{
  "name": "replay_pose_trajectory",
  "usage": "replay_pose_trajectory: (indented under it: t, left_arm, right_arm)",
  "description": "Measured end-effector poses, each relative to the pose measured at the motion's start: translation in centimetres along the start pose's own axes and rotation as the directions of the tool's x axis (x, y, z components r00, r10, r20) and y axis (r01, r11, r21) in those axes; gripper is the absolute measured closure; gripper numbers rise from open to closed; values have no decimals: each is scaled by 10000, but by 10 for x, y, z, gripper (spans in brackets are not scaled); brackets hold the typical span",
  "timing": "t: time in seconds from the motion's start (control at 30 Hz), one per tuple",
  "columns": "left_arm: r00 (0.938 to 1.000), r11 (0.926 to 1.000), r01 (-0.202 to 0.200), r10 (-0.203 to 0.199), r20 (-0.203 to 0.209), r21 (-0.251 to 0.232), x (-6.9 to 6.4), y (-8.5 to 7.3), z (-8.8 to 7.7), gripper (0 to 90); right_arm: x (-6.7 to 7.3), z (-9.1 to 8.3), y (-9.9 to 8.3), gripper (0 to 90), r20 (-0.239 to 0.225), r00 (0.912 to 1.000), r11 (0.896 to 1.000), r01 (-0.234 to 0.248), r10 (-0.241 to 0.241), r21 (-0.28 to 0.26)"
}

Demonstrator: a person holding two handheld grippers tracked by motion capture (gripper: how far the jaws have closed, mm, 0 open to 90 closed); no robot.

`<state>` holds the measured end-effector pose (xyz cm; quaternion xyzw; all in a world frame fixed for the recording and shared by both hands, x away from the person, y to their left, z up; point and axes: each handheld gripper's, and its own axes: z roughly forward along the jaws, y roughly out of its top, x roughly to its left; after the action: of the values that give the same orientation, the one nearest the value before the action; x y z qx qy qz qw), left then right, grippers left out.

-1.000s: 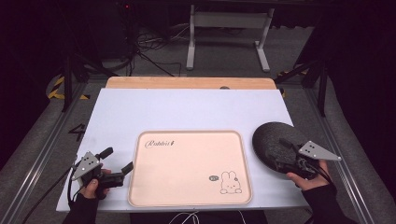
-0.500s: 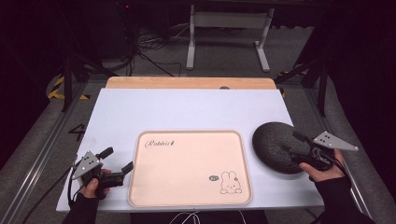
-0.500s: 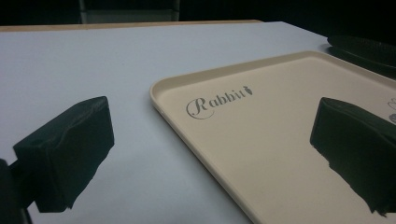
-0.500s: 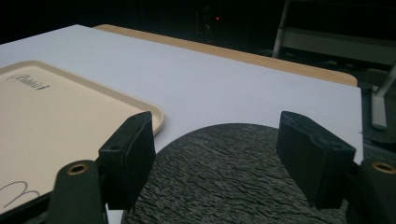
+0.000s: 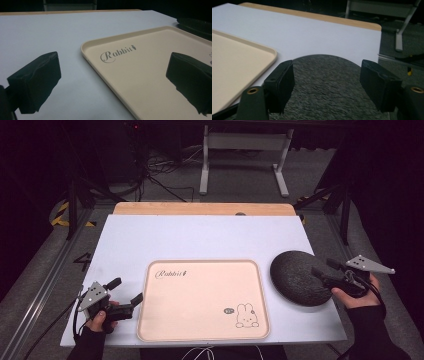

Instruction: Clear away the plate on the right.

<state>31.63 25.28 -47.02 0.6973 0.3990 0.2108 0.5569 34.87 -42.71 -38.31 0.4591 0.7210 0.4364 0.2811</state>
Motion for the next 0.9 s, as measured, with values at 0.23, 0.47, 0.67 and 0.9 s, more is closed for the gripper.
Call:
replay_pose_trajectory:
  t: [0.23, 0.47, 0.67, 0.9]
  left_arm:
    - [10000, 10000, -50, 50, -11, 14, 0, 0, 1, 4]
    - [10000, 10000, -63, 63, -23, 43, 0, 0, 1, 4]
    - [10000, 9999, -100, 100, -4, 42, -1, 0, 1, 6]
    - [9999, 9999, -130, 129, 34, 57, -1, 0, 1, 9]
  right_arm:
    - [-15, -3, 1, 289, 417, 9988, 9984, -274, 254, 487]
    - [-29, -4, -4, 288, 690, 9961, 9962, -588, 543, 635]
    - [-39, 0, -9, 281, 845, 9946, 9941, -677, 605, 850]
    - [-50, 5, -17, 297, 1053, 9923, 9907, -769, 651, 1122]
